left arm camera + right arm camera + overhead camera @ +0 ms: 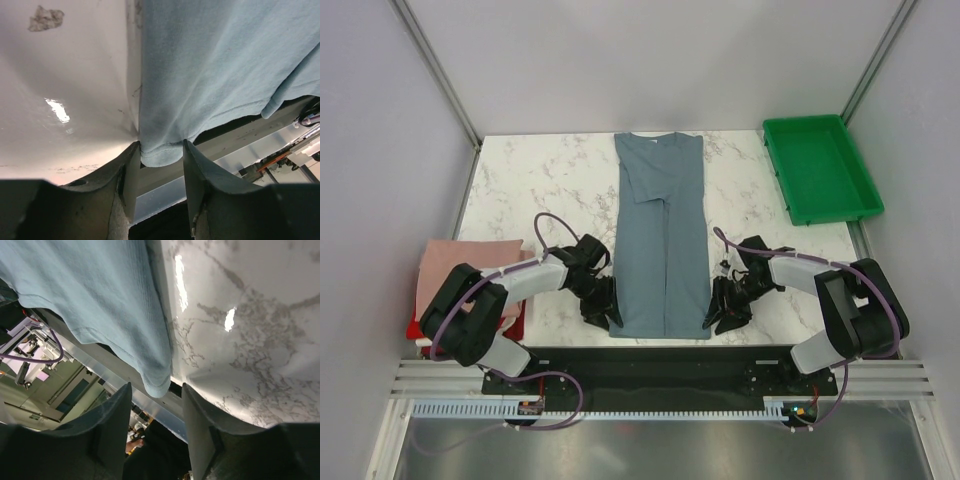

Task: Fold and stack the t-shirts
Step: Fold the tshirt

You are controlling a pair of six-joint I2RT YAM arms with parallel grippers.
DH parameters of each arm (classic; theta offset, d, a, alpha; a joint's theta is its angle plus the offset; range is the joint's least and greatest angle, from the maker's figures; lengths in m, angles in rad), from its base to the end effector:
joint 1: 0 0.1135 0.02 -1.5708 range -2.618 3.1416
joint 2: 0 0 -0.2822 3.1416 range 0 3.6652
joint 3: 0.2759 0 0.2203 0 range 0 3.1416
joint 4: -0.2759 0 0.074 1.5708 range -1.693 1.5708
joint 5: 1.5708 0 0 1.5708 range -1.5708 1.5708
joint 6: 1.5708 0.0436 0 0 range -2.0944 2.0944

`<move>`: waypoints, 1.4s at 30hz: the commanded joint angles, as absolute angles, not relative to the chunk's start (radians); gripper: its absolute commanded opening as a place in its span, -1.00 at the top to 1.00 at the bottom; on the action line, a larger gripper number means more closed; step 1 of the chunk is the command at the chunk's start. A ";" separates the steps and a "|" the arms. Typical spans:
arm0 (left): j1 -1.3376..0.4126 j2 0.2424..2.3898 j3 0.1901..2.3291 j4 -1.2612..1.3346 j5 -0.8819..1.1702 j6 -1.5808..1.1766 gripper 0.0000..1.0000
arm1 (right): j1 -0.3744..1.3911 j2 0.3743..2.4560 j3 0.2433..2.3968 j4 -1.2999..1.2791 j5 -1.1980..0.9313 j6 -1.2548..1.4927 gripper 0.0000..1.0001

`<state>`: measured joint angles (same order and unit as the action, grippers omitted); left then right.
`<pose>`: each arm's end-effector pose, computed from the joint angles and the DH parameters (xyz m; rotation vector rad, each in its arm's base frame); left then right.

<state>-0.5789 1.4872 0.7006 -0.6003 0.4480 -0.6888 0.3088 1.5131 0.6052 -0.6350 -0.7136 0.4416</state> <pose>0.1649 -0.1303 0.1756 0.0998 -2.9398 0.7005 0.1671 0.0832 0.1582 -0.1679 -2.7393 -0.9658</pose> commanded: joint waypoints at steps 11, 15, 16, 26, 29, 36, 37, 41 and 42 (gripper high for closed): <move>-0.571 1.493 0.686 -0.542 0.495 -0.696 0.40 | 0.344 1.529 0.577 -0.520 -0.736 0.541 0.16; -0.571 1.497 0.696 -0.538 0.499 -0.693 0.72 | 0.357 1.532 0.572 -0.511 -0.755 0.548 0.41; -0.571 1.494 0.696 -0.538 0.497 -0.690 0.81 | 0.357 1.534 0.574 -0.503 -0.759 0.554 0.63; -0.486 1.446 0.911 -0.606 0.353 -0.505 0.95 | 0.275 1.494 0.791 -0.581 -0.853 0.480 1.00; -0.437 1.471 1.004 -0.607 0.299 -0.451 0.96 | 0.198 1.540 0.957 -0.595 -0.850 0.450 1.00; -0.399 1.624 1.241 -0.562 0.264 -0.359 0.95 | 0.123 1.713 1.251 -0.597 -0.813 0.402 1.00; -0.396 1.672 1.300 -0.560 0.256 -0.347 0.96 | 0.121 1.750 1.294 -0.591 -0.808 0.393 1.00; -0.387 1.794 1.446 -0.548 0.245 -0.311 0.95 | 0.120 1.830 1.356 -0.568 -0.795 0.388 1.00; -0.379 1.816 1.471 -0.546 0.247 -0.307 0.95 | 0.120 1.847 1.365 -0.565 -0.793 0.388 1.00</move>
